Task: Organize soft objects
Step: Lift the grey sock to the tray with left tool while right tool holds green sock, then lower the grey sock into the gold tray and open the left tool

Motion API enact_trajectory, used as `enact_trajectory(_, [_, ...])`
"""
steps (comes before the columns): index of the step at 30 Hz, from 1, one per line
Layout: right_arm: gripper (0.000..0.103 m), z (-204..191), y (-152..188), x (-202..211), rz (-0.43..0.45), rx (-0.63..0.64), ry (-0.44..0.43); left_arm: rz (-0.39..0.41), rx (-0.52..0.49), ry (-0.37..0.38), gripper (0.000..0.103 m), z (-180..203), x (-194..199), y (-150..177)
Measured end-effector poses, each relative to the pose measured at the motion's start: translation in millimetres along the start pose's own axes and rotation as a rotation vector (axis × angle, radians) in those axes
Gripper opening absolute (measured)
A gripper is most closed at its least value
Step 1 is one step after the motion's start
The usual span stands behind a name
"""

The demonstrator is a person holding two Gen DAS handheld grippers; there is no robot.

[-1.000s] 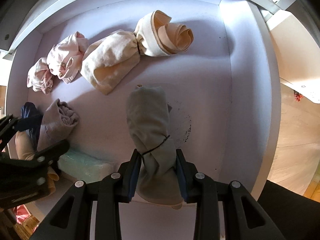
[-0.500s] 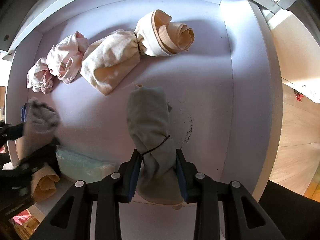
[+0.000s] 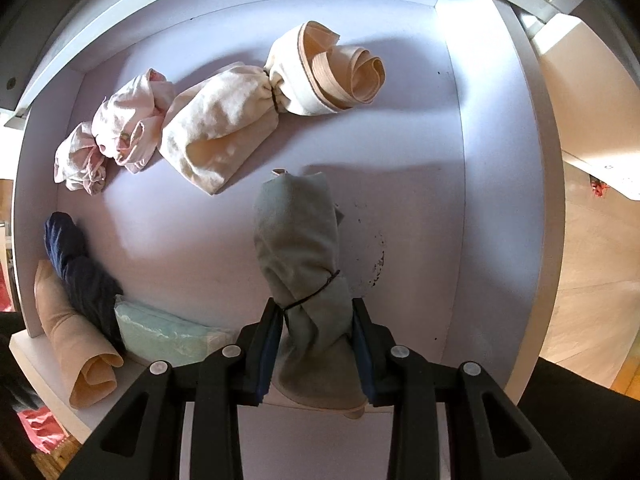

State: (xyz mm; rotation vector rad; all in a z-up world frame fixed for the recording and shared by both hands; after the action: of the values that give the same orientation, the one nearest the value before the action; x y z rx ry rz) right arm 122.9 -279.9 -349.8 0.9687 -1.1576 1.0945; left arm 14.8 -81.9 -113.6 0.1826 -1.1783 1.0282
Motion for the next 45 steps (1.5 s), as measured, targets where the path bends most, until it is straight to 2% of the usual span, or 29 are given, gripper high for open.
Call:
enact_trajectory(8, [0.033, -1, 0, 2, 0.007, 0.004, -0.003, 0.114, -0.077, 0.051, 0.057, 38, 61, -35])
enact_trajectory(14, [0.033, -1, 1, 4, 0.007, 0.003, -0.006, 0.205, -0.073, 0.046, 0.057, 37, 103, -69])
enact_trajectory(18, [0.033, 1, 2, 5, 0.009, 0.000, -0.013, 0.253, -0.044, 0.007, 0.058, 27, 127, -92])
enact_trajectory(23, [0.033, 4, 3, 6, 0.006, -0.011, -0.032, 0.292, 0.007, -0.078, 0.058, 0, 148, -125])
enact_trajectory(32, [0.033, 8, 3, 8, -0.005, -0.038, -0.059, 0.308, 0.133, -0.193, 0.058, -49, 160, -165])
enact_trajectory(36, [0.033, 9, 3, 8, -0.005, -0.047, -0.071, 0.277, 0.152, -0.269, 0.058, -69, 148, -180])
enact_trajectory(45, [0.033, 16, 1, 14, -0.010, -0.067, -0.110, 0.204, 0.202, -0.349, 0.058, -101, 119, -198])
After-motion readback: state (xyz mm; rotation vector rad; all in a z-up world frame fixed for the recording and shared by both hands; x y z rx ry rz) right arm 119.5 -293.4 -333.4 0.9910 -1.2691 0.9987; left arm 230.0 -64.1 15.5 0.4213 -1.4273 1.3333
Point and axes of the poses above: each gripper's, at about its wrist camera, not at the fingertips, and x roughly against the way its jaws point, z to its right, y to its underside, the point moved 4 cm from there along -x, roughly the way its jaws point, and after that the axes turned 14 degrees about y, right-handed, at the moved point
